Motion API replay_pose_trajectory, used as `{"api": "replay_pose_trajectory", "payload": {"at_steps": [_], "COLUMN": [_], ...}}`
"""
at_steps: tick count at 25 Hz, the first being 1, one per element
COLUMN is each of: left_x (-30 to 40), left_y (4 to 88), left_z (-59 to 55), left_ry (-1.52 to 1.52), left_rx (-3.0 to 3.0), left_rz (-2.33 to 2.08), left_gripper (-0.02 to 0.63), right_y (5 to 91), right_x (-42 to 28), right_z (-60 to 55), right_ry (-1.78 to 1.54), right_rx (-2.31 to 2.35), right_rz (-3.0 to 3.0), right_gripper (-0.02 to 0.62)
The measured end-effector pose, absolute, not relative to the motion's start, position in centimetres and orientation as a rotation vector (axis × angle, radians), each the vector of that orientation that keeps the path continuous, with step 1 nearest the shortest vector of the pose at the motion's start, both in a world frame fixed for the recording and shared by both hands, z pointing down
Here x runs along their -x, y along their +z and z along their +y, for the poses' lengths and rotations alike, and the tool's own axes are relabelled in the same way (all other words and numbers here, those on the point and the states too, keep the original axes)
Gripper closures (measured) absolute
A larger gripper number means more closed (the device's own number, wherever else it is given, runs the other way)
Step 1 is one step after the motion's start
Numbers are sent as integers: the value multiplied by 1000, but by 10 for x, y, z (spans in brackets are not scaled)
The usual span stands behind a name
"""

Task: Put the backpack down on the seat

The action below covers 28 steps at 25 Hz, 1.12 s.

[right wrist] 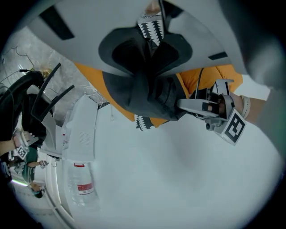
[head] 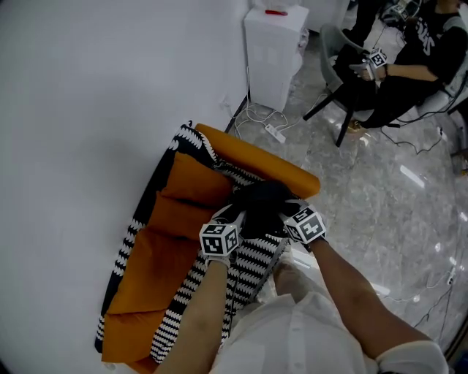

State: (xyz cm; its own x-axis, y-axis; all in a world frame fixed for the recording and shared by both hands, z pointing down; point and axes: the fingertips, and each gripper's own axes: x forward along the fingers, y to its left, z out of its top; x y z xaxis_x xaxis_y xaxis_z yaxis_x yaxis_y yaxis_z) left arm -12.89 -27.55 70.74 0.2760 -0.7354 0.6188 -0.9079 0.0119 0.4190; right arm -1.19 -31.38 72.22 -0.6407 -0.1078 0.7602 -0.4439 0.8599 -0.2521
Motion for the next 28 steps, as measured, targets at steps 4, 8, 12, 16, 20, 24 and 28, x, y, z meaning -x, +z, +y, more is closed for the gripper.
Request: {"api": "replay_pose_trajectory", "payload": {"at_steps": [4, 8, 12, 16, 20, 24, 28], "left_x": [128, 129, 130, 133, 135, 133, 125], "left_y": [704, 702, 693, 682, 675, 668, 659], "left_z": [-271, -264, -256, -249, -243, -235, -229], "left_ry": [293, 316, 310, 276, 258, 236, 219], "left_rx": [-1766, -1775, -1788, -1793, -1792, -1795, -1815], "left_rz": [-1497, -1503, -1512, -1528, -1541, -1549, -1548], "left_gripper": [448, 426, 407, 407, 407, 407, 408], "right_y": [716, 709, 702, 698, 699, 700, 693], "right_x": [7, 2, -4, -10, -18, -31, -37], "right_z": [-313, -310, -307, -301, -296, -289, -281], "right_ry": [541, 550, 566, 571, 553, 519, 541], "right_rx": [-398, -416, -439, -453, -485, -517, -538], "right_rz": [-2233, -2244, -2257, -2256, -2227, -2180, -2203], "right_gripper": [462, 453, 446, 443, 443, 442, 442]}}
